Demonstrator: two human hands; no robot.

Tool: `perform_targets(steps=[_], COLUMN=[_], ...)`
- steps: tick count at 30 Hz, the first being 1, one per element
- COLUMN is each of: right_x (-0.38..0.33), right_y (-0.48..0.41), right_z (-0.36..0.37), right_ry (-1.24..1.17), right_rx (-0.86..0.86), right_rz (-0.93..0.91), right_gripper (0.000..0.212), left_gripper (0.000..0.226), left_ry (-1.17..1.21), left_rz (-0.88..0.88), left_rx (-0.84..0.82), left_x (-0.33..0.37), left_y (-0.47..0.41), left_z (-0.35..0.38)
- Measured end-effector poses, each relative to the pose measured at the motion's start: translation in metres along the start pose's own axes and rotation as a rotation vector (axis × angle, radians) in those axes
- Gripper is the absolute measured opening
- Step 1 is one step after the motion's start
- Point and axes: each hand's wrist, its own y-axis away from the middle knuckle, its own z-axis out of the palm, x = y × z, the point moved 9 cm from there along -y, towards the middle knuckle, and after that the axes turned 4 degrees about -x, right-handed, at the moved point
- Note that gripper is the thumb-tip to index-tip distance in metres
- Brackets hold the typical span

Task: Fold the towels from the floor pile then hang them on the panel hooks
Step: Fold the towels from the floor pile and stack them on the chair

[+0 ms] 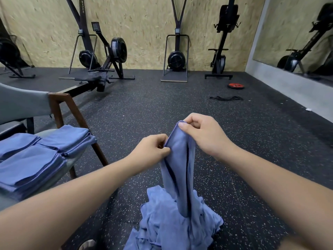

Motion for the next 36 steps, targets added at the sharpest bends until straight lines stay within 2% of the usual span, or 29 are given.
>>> perform_targets(steps=[1,5,7,19,21,27,36], right_x=[0.0,0.006,0.009,0.024,0.024,0.01,-0.029], right_y=[-0.001,-0.004,-0.004,0.005,0.006,0.006,0.013], right_z=[-0.006,-0.031,-0.043,-0.084,-0.087,-0.09,-0.048], right_ry=[0.004,-0.03,-0.085,-0.18,-0.176,-0.098,-0.164], right_rx=[0.022,0.105,0.15,0.326,0.345,0.392,0.282], right_rz=[0.0,0.004,0.006,0.071,0.071,0.042,-0.037], right_gripper=[0.021,0.016,0.015,0.016,0.019,0.027,0.023], left_gripper=[0.004,0.009,0.014,0.006,0.01,0.024,0.023], left_ry=[-0.029,-0.024,-0.02,-0.029,0.033,0.433,0.58], left_rz=[-0.02,-0.102,-0.096,-0.138,-0.136,-0.112,-0.023], left_rx=[0.017,0.037,0.029,0.134,0.187,0.304,0.275], left_x=[-0.005,-0.033,-0.046,-0.091,-0.085,-0.044,0.027], left_y=[0.0,-0.002,-0.002,0.011,0.013,0.014,0.016], left_z=[-0.006,-0.032,-0.045,-0.101,-0.104,-0.107,-0.08])
